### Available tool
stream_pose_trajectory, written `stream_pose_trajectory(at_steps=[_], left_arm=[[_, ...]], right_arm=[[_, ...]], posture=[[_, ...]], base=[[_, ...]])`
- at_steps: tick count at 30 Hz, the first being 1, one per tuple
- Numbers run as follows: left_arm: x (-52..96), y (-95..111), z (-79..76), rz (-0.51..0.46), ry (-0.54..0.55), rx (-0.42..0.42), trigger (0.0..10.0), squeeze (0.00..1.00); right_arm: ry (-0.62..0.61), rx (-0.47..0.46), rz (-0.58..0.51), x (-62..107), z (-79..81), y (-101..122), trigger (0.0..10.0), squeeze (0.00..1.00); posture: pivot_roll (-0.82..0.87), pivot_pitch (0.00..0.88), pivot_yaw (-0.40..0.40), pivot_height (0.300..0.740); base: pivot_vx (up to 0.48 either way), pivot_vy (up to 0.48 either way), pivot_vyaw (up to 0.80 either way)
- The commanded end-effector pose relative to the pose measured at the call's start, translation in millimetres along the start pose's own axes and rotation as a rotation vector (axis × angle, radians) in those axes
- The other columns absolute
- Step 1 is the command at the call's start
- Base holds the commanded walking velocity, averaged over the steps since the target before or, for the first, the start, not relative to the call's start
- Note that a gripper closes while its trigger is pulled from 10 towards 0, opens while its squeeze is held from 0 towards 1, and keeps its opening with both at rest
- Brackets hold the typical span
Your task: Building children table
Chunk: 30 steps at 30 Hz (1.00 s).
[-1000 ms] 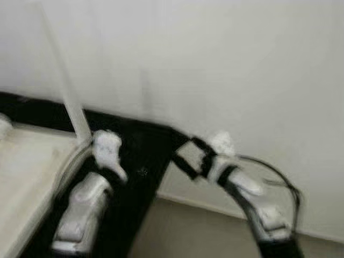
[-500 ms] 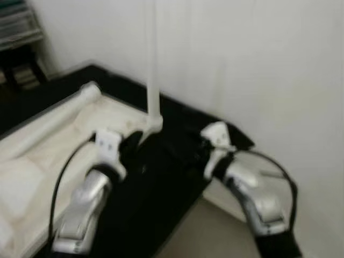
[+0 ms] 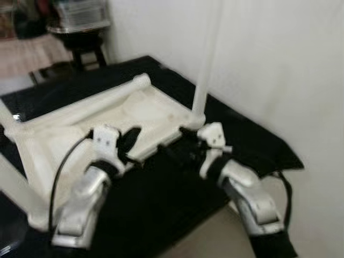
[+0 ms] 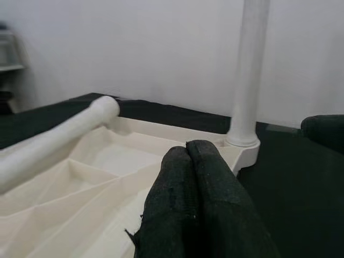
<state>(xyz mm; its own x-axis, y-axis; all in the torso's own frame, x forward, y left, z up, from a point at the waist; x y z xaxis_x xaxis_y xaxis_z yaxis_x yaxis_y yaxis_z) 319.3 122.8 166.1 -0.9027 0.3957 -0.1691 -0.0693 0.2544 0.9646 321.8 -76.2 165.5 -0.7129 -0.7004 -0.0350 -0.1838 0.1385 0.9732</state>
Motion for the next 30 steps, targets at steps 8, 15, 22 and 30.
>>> stream_pose_trajectory(at_steps=[8,15,22,30], left_arm=[[0.2,-1,-0.1,0.008,-0.002,-0.004,10.0,0.0],[1.3,-2,-10.1,0.024,-0.076,-0.002,10.0,0.0],[5.8,-5,-29.9,0.049,-0.197,0.03,10.0,0.0],[6.0,-5,-33.1,0.043,-0.182,0.057,10.0,0.0]], right_arm=[[0.002,0.044,0.002,1.4,-5.8,4,10.0,0.0],[0.016,0.083,0.007,5.1,-14.4,6,10.0,0.0],[-0.03,0.131,0.033,4.9,-29.8,7,10.0,0.0],[-0.048,0.207,0.079,3.2,-41.6,5,10.0,0.0]], posture=[[-0.05,0.05,0.0,0.74],[-0.05,0.054,0.002,0.74],[-0.05,0.055,-0.002,0.74],[-0.05,0.053,-0.004,0.74]], base=[[0.0,0.0,0.8],[0.0,0.0,0.8],[0.0,0.0,0.57],[0.0,-0.465,0.0]])
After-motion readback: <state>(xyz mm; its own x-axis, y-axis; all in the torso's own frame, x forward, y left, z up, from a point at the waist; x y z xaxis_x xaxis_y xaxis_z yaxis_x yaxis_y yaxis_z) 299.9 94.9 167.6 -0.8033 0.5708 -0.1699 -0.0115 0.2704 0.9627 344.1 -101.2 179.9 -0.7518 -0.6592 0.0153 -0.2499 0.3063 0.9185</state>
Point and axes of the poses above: a point about 5 cm out from each wrist's last joint towards the gripper, its own x axis pointing back from the gripper into the wrist, its own y axis along the axis of the wrist's last joint, z = x × y, the point moved 4 cm from there along -x, pointing out of the wrist towards the gripper, and after that the axes turned 12 degrees about x, right-handed, at the moved point
